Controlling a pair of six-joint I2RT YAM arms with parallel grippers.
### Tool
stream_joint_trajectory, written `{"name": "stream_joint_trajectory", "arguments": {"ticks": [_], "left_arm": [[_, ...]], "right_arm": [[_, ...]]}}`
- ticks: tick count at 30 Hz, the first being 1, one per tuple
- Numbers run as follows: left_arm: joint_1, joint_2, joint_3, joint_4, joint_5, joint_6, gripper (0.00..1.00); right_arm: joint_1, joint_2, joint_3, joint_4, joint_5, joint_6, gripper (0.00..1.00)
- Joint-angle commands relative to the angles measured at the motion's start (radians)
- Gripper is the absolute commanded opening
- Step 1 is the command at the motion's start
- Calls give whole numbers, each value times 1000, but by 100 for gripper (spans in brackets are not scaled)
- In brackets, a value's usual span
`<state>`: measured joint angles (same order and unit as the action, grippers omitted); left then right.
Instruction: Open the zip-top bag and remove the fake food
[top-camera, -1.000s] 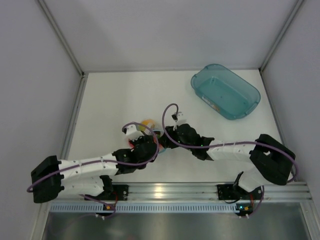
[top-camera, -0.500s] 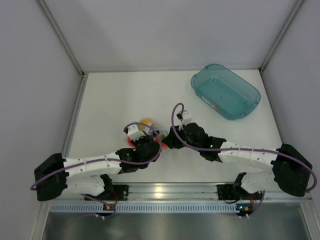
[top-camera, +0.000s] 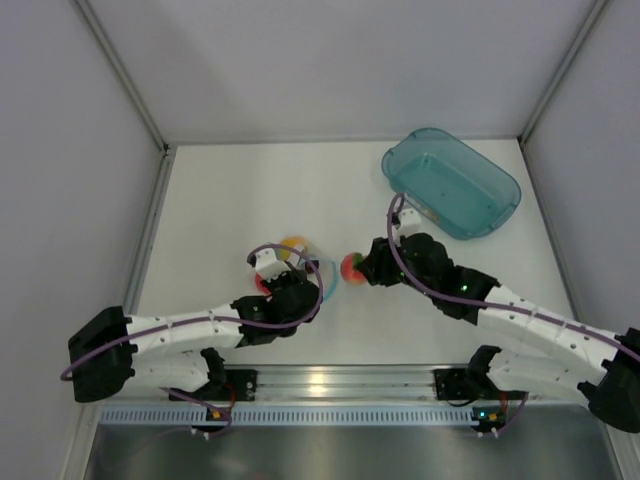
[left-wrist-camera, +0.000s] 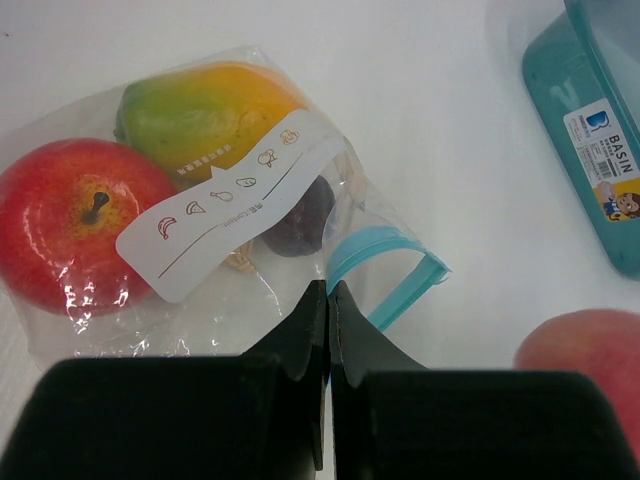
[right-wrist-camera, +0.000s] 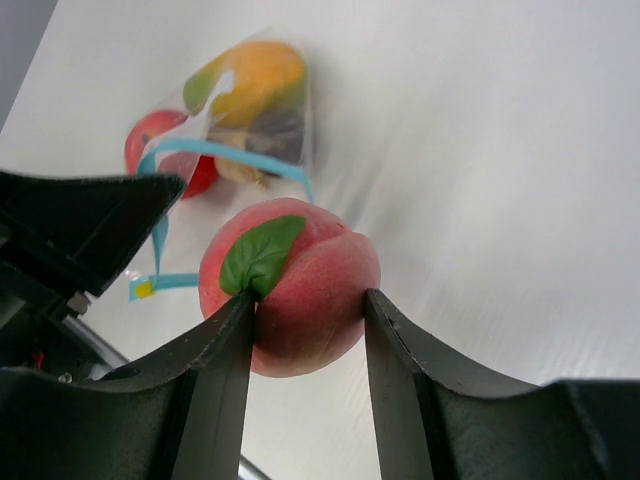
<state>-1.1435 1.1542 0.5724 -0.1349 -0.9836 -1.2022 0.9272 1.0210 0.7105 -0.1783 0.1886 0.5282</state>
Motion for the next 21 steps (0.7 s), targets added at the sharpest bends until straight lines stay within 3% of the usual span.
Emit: {"name": "stream_joint_trajectory", "arguments": {"ticks": [1,7,11,21], "left_arm": [[4,-27,27,12,2,1,0],[4,-42,29,14,22,21,0],[4,-37,40,12,43,41,0],[7,-7,116,12,149,133,0]], "right_arm": [[-112,-51,101,-104,5,-69,16],[-430,-3,228,-161,-67,-174,16],[-646,121,320,-170,-110,-208,16],[-904,508,513,-62,-104,-163,16]]}}
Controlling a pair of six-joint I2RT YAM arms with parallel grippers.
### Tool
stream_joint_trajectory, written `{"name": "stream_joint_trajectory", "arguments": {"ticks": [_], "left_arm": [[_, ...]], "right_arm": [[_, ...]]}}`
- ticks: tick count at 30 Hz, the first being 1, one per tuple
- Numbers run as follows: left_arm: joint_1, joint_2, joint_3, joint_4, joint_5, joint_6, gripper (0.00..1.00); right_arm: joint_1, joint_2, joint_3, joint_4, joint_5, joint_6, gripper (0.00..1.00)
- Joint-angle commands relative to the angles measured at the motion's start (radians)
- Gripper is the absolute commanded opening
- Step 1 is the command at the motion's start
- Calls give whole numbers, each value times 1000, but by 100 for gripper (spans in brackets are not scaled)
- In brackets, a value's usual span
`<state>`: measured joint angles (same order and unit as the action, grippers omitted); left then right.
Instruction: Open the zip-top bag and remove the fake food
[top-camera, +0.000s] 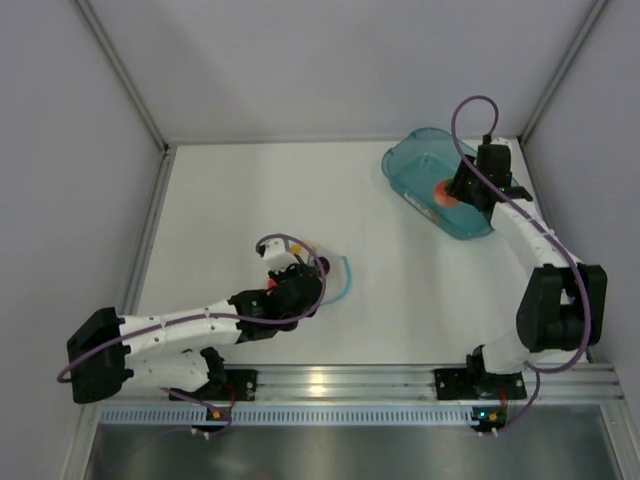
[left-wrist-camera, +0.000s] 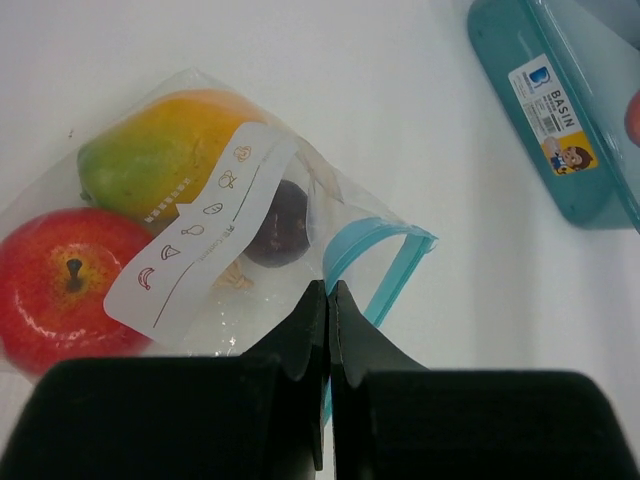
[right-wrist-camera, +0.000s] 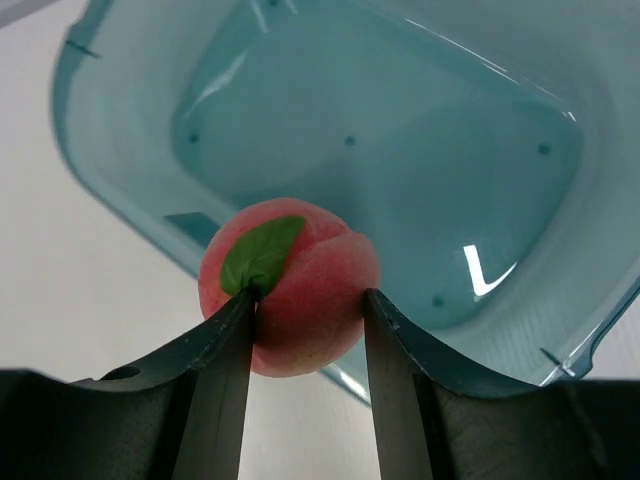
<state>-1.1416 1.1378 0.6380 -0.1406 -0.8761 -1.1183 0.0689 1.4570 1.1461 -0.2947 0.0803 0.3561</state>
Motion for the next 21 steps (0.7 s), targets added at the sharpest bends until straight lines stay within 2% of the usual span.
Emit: {"name": "stream_joint_trajectory", "arguments": {"ticks": [1,7,11,16,19,21], "left_arm": [[5,11,64,13,51,58,0],[6,22,98,-1,117,86,0],[8,2,103,1,127,100,0],[9,-10,101,1,109,121,0],[13,-4,104,1,109,130,0],[13,-1,107,3,105,121,0]], "right_arm": [[-47,98,108,58,22,3,16],[-58,259,193,51,75,-14,22],[-58,286,221,23,75,-35,57],[-60,235,260,-34,41,-43,89],[-58,160,229,-54,-60,-16,98],[-60,94,161,3,-196,16,98]]}}
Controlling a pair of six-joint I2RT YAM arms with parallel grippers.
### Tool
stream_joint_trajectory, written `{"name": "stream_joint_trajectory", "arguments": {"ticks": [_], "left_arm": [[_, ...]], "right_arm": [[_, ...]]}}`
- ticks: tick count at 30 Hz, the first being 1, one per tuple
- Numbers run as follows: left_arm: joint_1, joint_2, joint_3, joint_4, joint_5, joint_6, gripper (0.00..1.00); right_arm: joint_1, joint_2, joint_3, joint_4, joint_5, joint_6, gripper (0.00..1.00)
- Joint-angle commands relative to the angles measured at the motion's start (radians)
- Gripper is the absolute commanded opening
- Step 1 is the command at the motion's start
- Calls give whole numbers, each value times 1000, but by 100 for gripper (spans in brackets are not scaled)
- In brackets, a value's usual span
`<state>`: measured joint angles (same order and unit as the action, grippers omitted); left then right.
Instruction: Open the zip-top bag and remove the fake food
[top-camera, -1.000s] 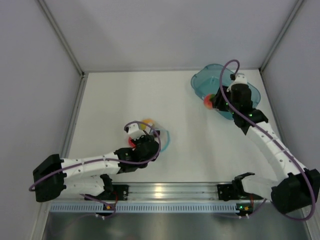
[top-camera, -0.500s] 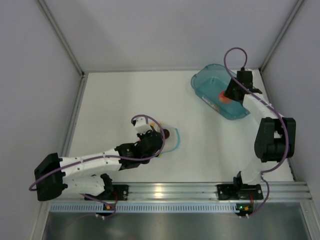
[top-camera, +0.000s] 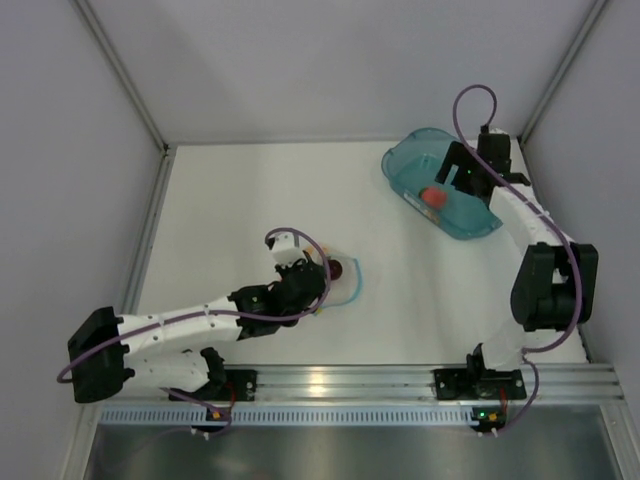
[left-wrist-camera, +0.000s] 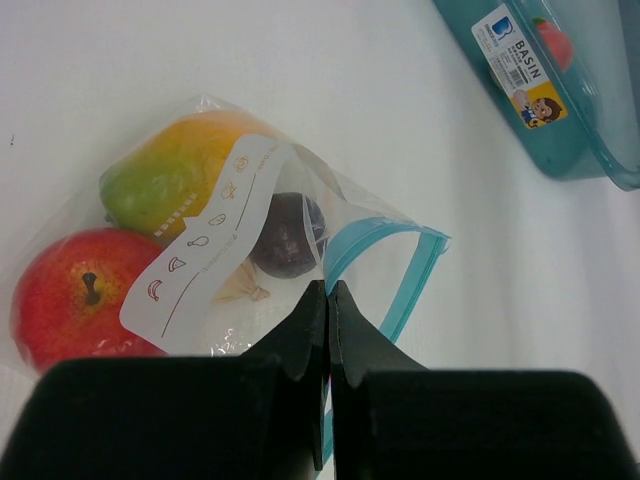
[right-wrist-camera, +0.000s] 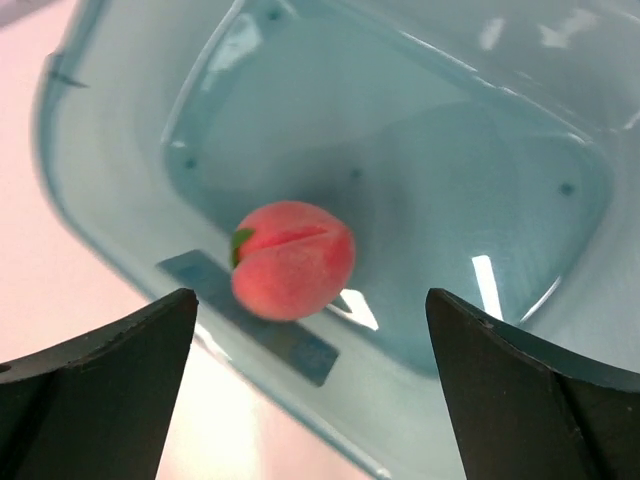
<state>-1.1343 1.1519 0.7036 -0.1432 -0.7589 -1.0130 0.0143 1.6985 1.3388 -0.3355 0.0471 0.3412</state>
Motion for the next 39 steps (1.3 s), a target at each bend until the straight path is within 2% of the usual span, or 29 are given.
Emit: {"name": "stream_joint_trajectory", "arguments": {"ticks": [1,3,4,6,9,10,14,16,21,34,39], "left_arm": [[5,-15,40,4,-17,8,0],[5,-11,43,4,-37,-25,0],[5,-5,48,4,-40,-44,0],[5,3,59,4,-40,-61,0],[5,34,79,5,-39,-84,0],[5,48,82,4,-40,-97,0],[5,86,100,4,-36,-134,0],[5,101,102,4,-26,-172,0],[5,137,119,5,19,-261,0],[2,154,119,10,102,-479,0],[-2,147,131,25,119,-477,0]], "right_arm": [[-4,-186,-123,70,-197,73,97],[30,-310,-225,125,-265,119,93],[70,-394,-321,174,-279,169,87],[123,-476,-410,220,-282,205,82],[274,-608,-567,283,-222,262,75],[356,-656,-587,291,-198,290,73],[547,-734,-670,326,-64,340,64],[645,-737,-687,326,15,354,60],[809,-676,-699,388,103,384,53],[865,-479,-731,535,191,458,47],[863,-401,-705,558,224,433,48]]}}
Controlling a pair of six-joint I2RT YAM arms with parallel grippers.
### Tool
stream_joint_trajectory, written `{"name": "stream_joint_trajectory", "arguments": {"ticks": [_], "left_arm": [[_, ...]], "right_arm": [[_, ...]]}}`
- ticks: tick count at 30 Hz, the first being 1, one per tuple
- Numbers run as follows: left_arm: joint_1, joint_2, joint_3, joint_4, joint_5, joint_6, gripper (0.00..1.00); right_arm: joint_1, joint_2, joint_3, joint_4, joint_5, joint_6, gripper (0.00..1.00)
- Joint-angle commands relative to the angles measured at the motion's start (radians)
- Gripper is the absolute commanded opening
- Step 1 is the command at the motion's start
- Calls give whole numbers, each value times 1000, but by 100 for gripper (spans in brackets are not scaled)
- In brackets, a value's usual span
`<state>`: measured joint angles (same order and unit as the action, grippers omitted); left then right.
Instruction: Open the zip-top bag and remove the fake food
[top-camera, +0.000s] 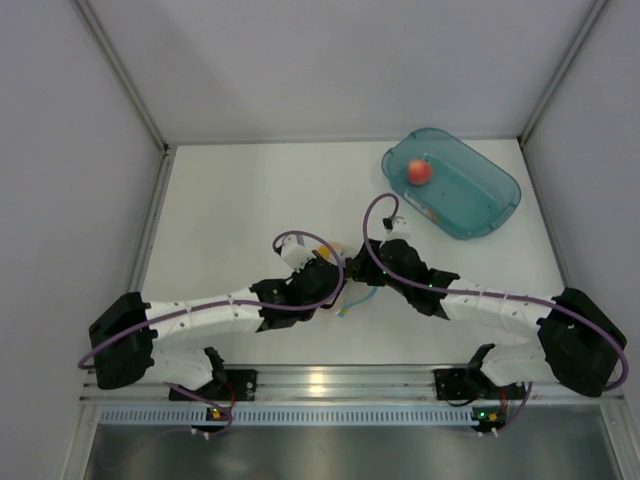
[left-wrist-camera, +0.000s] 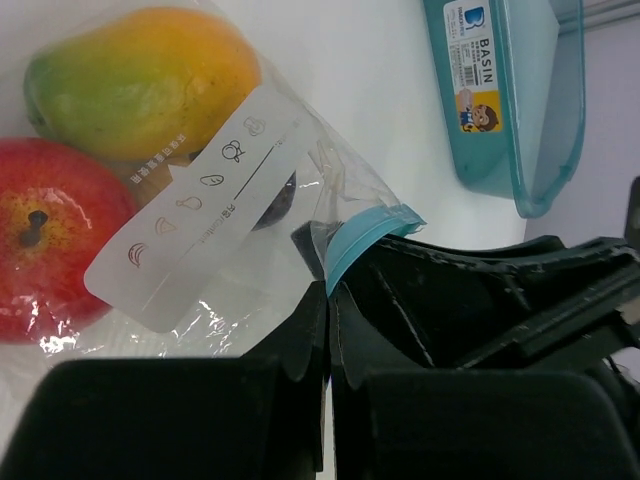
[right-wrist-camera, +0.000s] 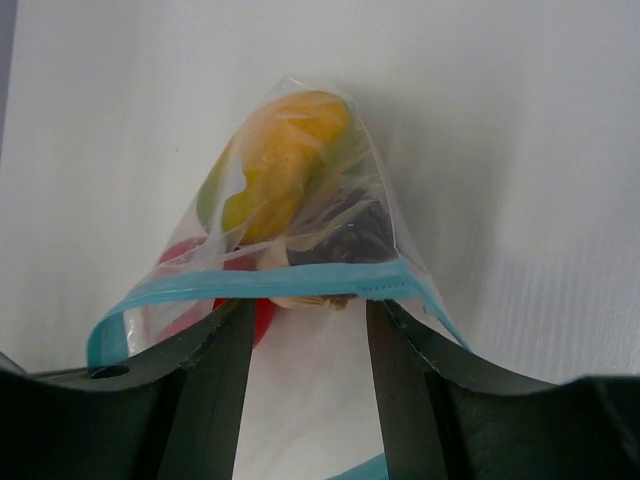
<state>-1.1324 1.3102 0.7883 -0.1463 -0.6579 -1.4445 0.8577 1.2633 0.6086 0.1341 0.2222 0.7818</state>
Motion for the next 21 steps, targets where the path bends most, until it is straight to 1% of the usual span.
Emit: {"name": "stream_joint_trajectory", "arguments": {"ticks": [1,5,6,7,10,12,15,16,19,20,21], "left_arm": [[-4,-11,46,31,26,-48,0],[-4,-6,31,79,84,-59,0],[-4,-2,25,99,95,-62,0],[-4,-3,23,106,110,-59,0],[-4,-6,28,116,129,-47,0],[-6,-12,26,126,141,-42,0],[-6,-25,9,136,162,-45,0],[-6,-26,6,167,167,-45,0],[-6,-35,-6,169,173,-40,0],[-6,-37,-12,169,169,-39,0],[-6,-37,-15,168,161,-27,0]], "right_arm": [[14,59,28,93,49,-12,50],[7,105,13,170,55,-12,52],[6,120,23,161,63,-18,58],[7,126,29,154,87,-21,62],[6,136,25,157,140,-39,67],[0,154,23,159,155,-50,68],[-16,188,20,179,140,-53,67],[-17,197,22,193,129,-55,67],[-16,229,39,173,144,-61,68],[-16,234,49,127,160,-52,68],[-16,238,49,124,164,-52,69]]}}
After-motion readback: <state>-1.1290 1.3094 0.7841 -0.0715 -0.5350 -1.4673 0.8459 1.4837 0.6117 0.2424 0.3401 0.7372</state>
